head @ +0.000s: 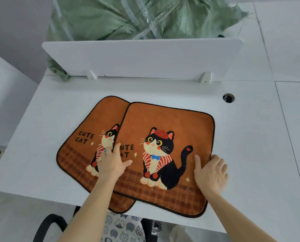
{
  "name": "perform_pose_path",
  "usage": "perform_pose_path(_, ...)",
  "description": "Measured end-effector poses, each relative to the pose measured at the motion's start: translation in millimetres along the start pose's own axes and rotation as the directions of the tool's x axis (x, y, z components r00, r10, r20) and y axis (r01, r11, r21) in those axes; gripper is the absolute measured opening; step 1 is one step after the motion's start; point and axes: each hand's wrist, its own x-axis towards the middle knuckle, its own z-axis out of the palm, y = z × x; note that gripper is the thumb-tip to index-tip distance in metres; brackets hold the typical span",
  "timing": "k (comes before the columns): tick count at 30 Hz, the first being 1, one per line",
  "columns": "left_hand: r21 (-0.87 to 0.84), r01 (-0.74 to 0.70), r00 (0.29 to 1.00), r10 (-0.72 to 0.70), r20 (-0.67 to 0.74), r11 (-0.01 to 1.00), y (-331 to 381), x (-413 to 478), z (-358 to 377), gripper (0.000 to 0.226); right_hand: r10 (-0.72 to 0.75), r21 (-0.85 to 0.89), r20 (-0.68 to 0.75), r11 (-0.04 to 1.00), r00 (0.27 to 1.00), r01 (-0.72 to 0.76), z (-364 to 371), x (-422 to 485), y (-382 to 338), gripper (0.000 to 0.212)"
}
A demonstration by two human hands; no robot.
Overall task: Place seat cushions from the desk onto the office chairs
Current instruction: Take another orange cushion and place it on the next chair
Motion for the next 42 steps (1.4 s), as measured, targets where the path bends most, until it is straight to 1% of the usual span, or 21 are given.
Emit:
perform_pose_path(3,0.064,-0.054,0.998,0.057,-0.040,0.996,9.4,-2.2,-7.0,0.078,0.013,-0.027,0.027,1.000,1.000,-0.012,-1.9,0.0,-4.0,0.068)
perform_pose_path(7,0.175,-0.119,0.979,0.145,-0.142,0.977,24.8,-17.7,-17.8,0.046,0.043,-0.029,0.107,0.999,0.993,-0.040,-9.6,0.1,-9.6,0.059)
perform_pose_path(9,0.170,-0.130,0.966,0.164,-0.202,0.977,21.7,-24.6,-24.4,0.043,0.073,0.010,0.186,0.997,0.980,-0.077,-18.4,2.1,-16.0,0.050)
perform_pose_path(11,0.150,-0.154,0.950,0.188,-0.251,0.977,14.3,-32.3,-34.5,0.043,0.105,0.101,0.276,0.985,0.955,-0.137,-31.7,5.4,-23.5,0.041)
perform_pose_path(12,0.138,-0.172,0.940,0.204,-0.274,0.975,9.8,-36.3,-40.7,0.045,0.095,0.148,0.301,0.978,0.949,-0.145,-38.3,6.6,-27.0,0.036)
perform_pose_path(14,0.101,-0.212,0.917,0.234,-0.322,0.972,-1.2,-50.2,-54.2,0.049,0.044,0.221,0.296,0.969,0.954,-0.113,-57.6,3.3,-34.4,0.026)
perform_pose_path(18,-0.033,-0.244,0.876,0.206,-0.436,0.969,-25.7,-89.4,-74.2,0.050,-0.035,0.361,0.249,0.931,0.968,-0.059,-96.2,-17.7,-46.1,0.019)
perform_pose_path(20,-0.104,-0.273,0.850,0.189,-0.492,0.956,-47.9,-116.0,-80.0,0.045,-0.075,0.433,0.202,0.901,0.976,-0.020,-116.6,-39.7,-46.3,0.018)
perform_pose_path(22,-0.182,-0.311,0.832,0.175,-0.527,0.933,-76.1,-144.8,-82.1,0.040,-0.096,0.506,0.143,0.863,0.985,0.011,-136.0,-64.2,-39.1,0.018)
perform_pose_path(24,-0.268,-0.347,0.822,0.154,-0.548,0.899,-110.2,-179.8,-79.5,0.035,-0.121,0.559,0.113,0.828,0.986,0.037,-155.6,-95.9,-27.2,0.020)
perform_pose_path(28,-0.294,-0.388,0.806,0.167,-0.567,0.874,-168.4,-241.4,-73.6,0.031,-0.188,0.610,0.009,0.779,0.982,0.144,-190.9,-161.5,-3.1,0.026)
perform_pose_path(32,-0.309,-0.419,0.796,0.181,-0.578,0.854,-207.4,-301.6,-59.3,0.029,-0.219,0.674,-0.092,0.704,0.971,0.222,-226.9,-242.2,25.7,0.025)
perform_pose_path(34,-0.363,-0.464,0.784,0.184,-0.593,0.808,-214.7,-323.4,-52.1,0.028,-0.218,0.694,-0.162,0.668,0.962,0.268,-243.0,-272.6,45.0,0.026)
perform_pose_path(38,-0.548,-0.516,0.807,0.159,-0.569,0.658,-198.0,-352.7,-45.7,0.029,-0.180,0.708,-0.289,0.621,0.940,0.336,-274.6,-316.6,88.9,0.029)
perform_pose_path(41,-0.583,-0.539,0.819,0.217,-0.532,0.608,-163.1,-380.9,-34.6,0.027,-0.126,0.689,-0.388,0.618,0.913,0.378,-299.6,-343.2,134.1,0.035)
perform_pose_path(42,-0.581,-0.566,0.809,0.256,-0.530,0.585,-146.1,-393.4,-33.2,0.026,-0.092,0.682,-0.425,0.622,0.901,0.385,-314.1,-354.0,155.9,0.037)
